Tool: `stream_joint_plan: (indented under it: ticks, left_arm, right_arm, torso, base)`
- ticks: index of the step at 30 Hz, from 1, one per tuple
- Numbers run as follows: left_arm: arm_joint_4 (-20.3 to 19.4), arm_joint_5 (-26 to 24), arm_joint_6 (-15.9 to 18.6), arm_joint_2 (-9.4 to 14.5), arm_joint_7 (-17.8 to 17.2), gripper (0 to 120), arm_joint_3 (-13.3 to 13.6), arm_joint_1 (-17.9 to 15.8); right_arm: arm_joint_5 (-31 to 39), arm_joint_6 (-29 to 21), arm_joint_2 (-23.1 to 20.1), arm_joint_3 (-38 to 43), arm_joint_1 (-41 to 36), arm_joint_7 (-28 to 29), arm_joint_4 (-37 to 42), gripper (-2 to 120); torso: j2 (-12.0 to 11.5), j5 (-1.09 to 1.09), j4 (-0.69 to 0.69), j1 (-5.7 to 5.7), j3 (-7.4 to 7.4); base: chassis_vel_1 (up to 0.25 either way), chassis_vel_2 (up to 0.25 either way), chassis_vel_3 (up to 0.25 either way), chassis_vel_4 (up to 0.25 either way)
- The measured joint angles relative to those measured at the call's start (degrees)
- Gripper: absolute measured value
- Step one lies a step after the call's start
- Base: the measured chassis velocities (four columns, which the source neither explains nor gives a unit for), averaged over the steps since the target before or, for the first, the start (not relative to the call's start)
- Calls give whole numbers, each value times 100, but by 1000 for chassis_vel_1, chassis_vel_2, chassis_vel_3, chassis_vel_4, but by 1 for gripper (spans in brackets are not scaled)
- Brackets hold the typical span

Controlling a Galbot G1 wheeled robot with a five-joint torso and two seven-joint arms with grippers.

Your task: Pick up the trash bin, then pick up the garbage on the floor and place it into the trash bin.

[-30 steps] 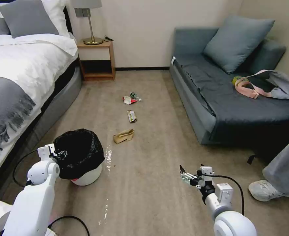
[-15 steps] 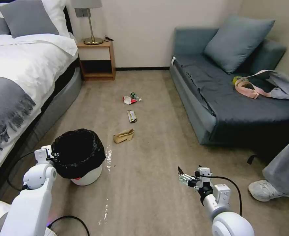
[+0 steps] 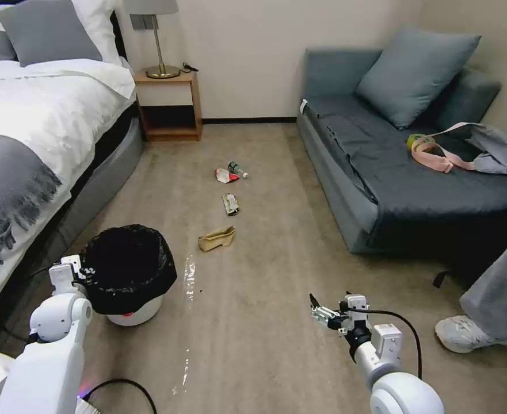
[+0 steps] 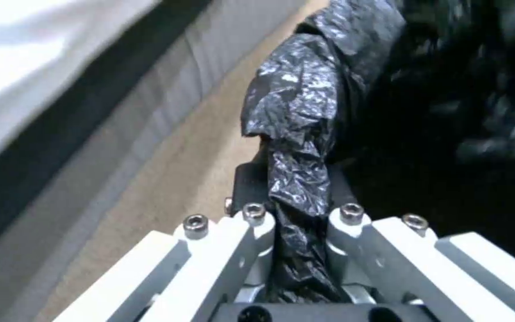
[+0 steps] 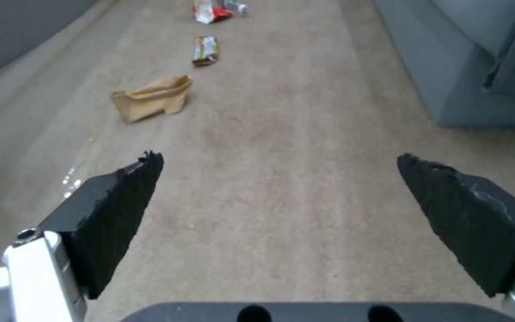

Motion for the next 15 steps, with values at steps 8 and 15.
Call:
stream_joint_plan:
  ticks: [8,15]
  left_arm:
    - [-740,1035,-242,-313,-27,5,-158,332]
    - [-1152,1414,-241,-477,-71,5,-201,550]
  right_arm:
    - [-190,148,16,-15,26,-160,-5,100]
    - [-239,217,26,-38,30,-227,-51,100]
  torso:
    - [0,0,0,0,0]
    - [0,0,0,0,0]
  base:
    - [0,0,0,0]
    - [0,0,0,0]
